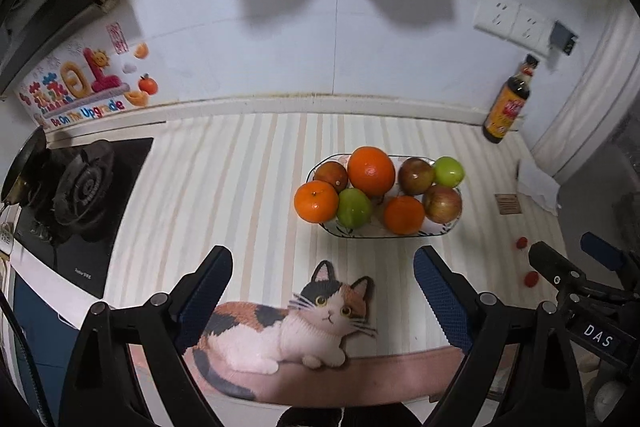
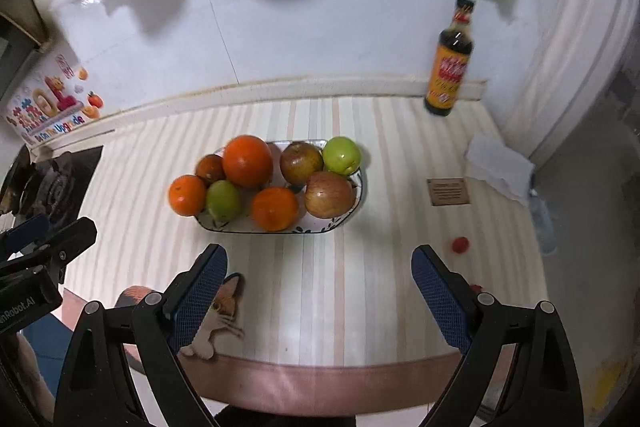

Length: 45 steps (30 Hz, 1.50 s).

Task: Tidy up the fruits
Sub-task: 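Lift both open tools away from the plate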

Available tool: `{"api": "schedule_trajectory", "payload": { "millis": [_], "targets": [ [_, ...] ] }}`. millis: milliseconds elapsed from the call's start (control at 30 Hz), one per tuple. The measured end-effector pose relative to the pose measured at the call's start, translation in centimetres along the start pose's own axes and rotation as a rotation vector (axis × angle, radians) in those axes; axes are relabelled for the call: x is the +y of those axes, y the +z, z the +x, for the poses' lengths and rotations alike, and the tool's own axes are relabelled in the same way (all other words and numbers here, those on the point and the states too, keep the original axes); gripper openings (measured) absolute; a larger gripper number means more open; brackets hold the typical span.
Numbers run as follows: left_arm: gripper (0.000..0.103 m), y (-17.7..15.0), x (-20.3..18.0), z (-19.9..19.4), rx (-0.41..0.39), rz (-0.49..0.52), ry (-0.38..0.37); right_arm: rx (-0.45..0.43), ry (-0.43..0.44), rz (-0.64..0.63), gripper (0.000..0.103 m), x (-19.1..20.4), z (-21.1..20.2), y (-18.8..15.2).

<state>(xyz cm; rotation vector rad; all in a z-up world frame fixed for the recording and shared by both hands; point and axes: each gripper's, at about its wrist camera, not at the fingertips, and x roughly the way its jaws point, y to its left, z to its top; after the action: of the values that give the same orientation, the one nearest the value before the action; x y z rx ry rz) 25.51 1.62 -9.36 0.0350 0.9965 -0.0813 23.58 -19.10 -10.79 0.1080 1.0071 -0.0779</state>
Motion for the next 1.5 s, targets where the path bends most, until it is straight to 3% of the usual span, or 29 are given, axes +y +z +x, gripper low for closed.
{"api": "schedule_trajectory", "payload": {
  "millis": [367,767,967,1067,1167,1367,1500],
  "targets": [
    [0.093,-2.9,-0.4,-7.2,-0.092,0.015,-0.028,-0.124,-0.007,0.002,0.096,0.8,-10.8,-4.1],
    [0.093,-4.0,-1.6,-10.4,-0.143,0.005,-0.002,-0.175,0.015,-0.018,0.096,0.1,-14.7,-4.6],
    [0.093,-3.8,-2.0,-10.1,-0.135,-0.015,0.002,-0.164,0.05,-0.023,0.1,-0.2,-14.1,-4.1],
    [0.103,-3.6,-2.2,-9.5,-0.123,-0.028,-0.005,-0.157,0.071,-0.018,0.1,-0.6,-13.4,-3.8],
    [0.103,-3.3,-2.6,-8.7,-0.122,-0.04,0.004,-0.144,0.094,-0.003,0.1,-1.2,-12.4,-3.2],
    [0.103,-1.8,-4.4,-4.7,-0.058,-0.04,0.046,-0.079,0.152,0.097,0.101,-6.1,-8.1,-1.7],
    [0.103,-0.8,-7.2,-0.9,-0.011,0.019,0.075,-0.024,0.01,0.18,0.101,-11.7,-3.2,-1.8]
  ]
}}
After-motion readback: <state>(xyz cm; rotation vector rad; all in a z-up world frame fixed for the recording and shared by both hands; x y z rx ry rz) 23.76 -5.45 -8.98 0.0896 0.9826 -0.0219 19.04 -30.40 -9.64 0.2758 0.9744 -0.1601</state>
